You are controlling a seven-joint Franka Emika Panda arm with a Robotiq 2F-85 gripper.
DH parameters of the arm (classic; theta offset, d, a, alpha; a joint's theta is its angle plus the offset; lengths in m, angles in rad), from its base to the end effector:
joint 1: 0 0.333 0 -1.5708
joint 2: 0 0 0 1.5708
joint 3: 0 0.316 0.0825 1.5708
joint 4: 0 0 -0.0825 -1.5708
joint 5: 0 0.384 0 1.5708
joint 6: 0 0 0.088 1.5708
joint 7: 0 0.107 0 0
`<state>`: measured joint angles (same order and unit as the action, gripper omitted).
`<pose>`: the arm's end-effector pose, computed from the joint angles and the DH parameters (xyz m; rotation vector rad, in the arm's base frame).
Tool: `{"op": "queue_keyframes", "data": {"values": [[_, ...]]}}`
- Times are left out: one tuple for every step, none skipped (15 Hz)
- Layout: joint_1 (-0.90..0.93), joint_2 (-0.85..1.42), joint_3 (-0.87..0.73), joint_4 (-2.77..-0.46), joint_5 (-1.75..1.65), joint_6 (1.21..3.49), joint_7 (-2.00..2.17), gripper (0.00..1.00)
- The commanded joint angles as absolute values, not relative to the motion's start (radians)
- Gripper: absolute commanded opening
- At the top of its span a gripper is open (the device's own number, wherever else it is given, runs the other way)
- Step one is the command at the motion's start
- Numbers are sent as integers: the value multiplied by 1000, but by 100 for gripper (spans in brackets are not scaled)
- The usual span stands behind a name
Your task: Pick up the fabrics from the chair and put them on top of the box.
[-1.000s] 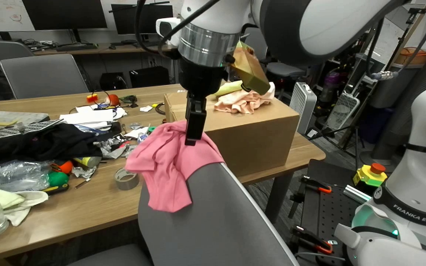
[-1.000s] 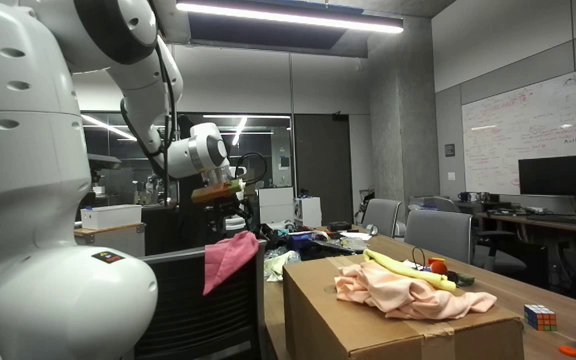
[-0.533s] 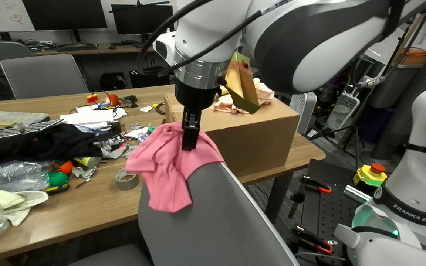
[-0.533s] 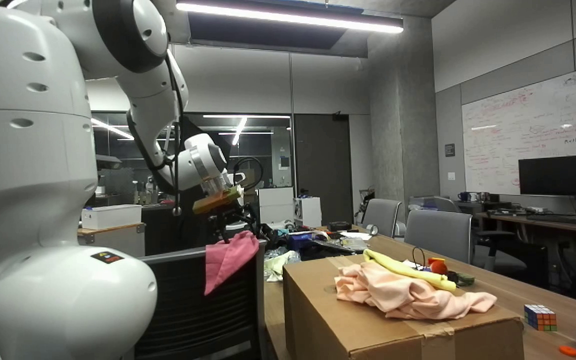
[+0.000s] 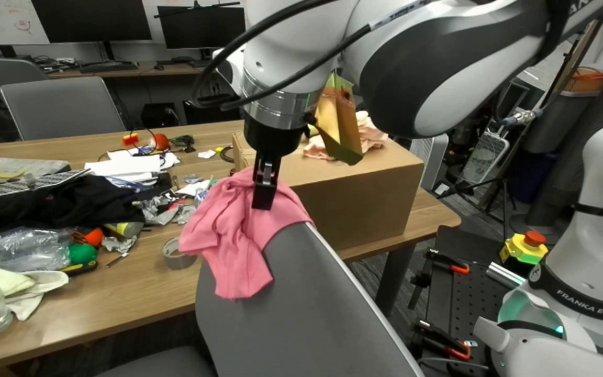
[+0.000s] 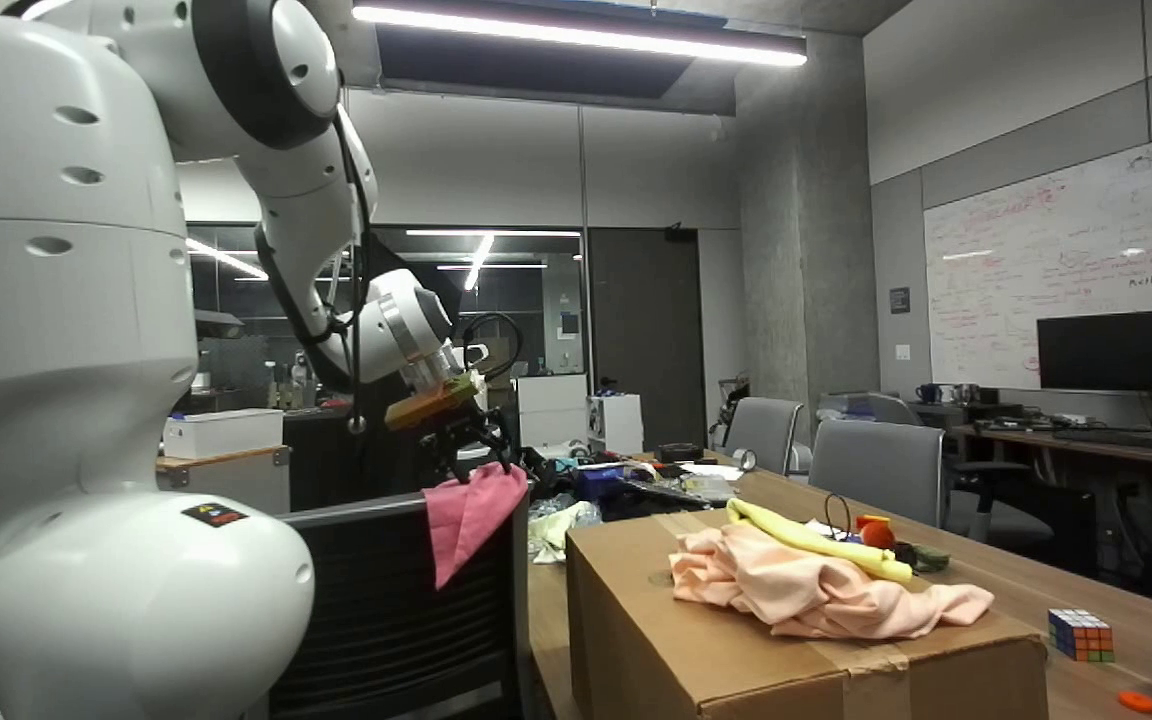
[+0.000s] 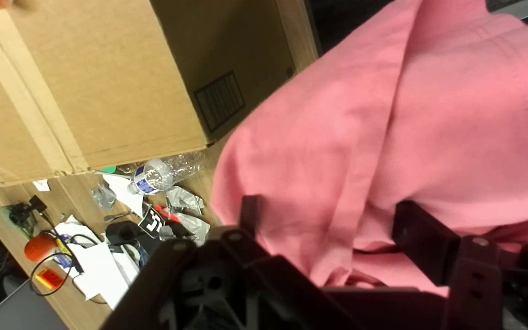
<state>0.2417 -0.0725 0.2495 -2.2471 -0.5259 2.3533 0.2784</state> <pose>0.4694 0.2445 0.4148 2.6743 0.7643 0.4442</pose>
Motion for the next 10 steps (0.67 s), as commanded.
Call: {"op": "queue_keyframes", "data": {"values": [[229,-52,257,-2221,-556,2354,308,45],[230,-53,257,-2221,-554,2354,309,38],[230,-53,257,-2220,-553,2354,310,30],[229,-53,256,-2220,-553,2355,311,23],[229,-53,256,-2219,-552,2355,313,16],[229,-55,256,-2220,-553,2355,315,8],[229,-55,255,-2219,-553,2357,316,5],[229,-56,255,-2218,-552,2356,316,1],[228,-58,255,-2217,-551,2357,315,1],[228,-58,255,-2217,-553,2357,317,1]]}}
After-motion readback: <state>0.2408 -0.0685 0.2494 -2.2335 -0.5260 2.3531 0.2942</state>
